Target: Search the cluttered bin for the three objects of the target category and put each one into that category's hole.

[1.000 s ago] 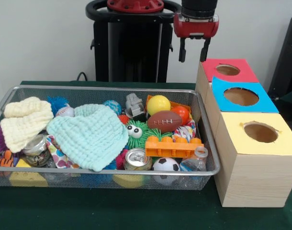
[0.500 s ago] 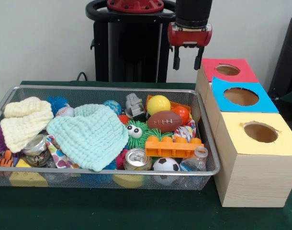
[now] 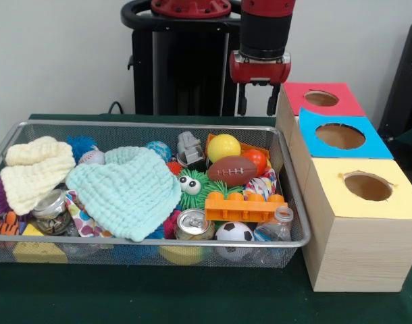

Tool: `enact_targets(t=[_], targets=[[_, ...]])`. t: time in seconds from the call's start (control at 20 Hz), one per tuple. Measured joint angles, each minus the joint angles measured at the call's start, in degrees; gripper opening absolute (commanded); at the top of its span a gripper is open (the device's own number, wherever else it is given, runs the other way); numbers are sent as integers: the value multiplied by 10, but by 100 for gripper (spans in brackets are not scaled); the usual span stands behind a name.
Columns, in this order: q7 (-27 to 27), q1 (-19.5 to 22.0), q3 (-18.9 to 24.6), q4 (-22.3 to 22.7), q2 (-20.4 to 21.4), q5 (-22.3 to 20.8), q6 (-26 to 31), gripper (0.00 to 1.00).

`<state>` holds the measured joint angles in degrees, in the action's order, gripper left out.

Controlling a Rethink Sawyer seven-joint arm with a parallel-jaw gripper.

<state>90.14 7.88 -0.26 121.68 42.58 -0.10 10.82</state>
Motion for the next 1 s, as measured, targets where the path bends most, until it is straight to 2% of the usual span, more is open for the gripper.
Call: enact_targets(t=[0.4, 1.0], targets=[[0, -3, -1, -17, -31, 0, -4, 100], [0, -39, -21, -84, -90, 0, -2, 100]])
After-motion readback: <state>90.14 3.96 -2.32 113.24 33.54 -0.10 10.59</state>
